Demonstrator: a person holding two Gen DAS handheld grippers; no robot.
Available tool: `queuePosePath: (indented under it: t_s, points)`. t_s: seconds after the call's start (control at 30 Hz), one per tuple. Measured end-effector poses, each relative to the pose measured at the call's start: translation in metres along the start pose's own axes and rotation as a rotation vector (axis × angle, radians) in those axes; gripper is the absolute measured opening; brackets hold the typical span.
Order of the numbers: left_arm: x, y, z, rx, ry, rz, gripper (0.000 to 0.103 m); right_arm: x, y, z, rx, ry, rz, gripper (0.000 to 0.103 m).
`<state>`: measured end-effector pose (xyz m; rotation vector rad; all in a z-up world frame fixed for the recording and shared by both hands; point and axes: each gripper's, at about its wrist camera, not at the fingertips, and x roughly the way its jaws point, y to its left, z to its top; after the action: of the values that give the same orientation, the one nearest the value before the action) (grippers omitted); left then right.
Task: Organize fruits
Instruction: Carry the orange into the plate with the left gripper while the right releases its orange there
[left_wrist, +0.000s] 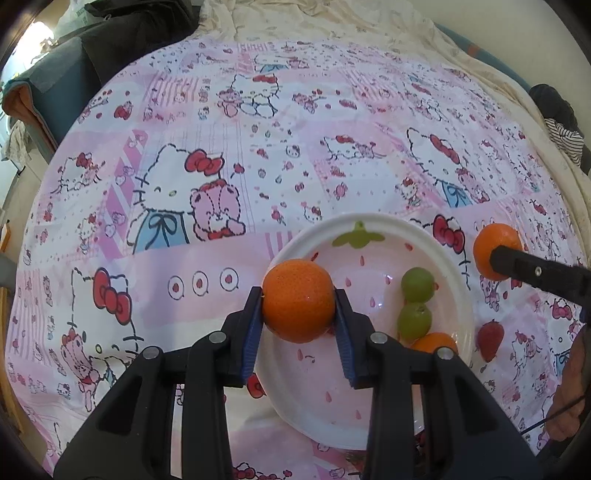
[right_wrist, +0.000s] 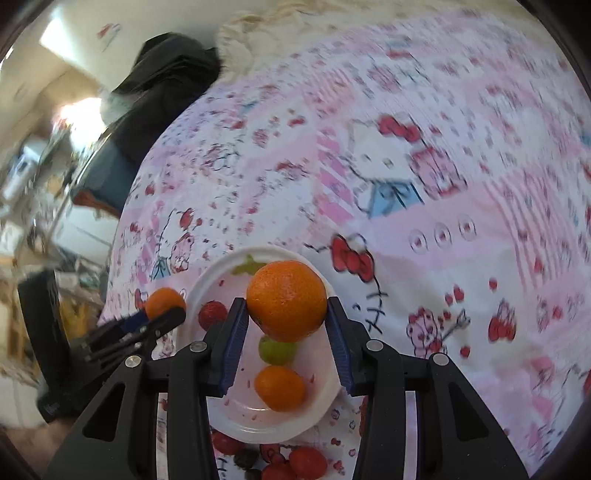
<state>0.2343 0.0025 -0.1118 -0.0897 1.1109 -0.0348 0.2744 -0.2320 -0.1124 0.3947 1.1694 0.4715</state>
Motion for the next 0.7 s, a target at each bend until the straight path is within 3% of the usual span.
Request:
queuePosePath:
  t_s: [0.17, 0.43, 0.7]
  points:
    - [0.005, -0.002, -0.002, -0.001, 0.019, -0.012, 0.033, 0.006, -0.016, 0.0, 0.069, 0.025, -0.004, 0.045]
    - [0.009, -0.006, -0.006, 0.015, 0.044, -0.004, 0.034, 0.03, -0.009, -0.013, 0.022, 0.144, -0.037, 0.046]
    - [0.009, -0.007, -0.007, 0.024, 0.055, 0.006, 0.036, 0.038, -0.004, -0.017, 0.0, 0.187, -0.051, 0.047]
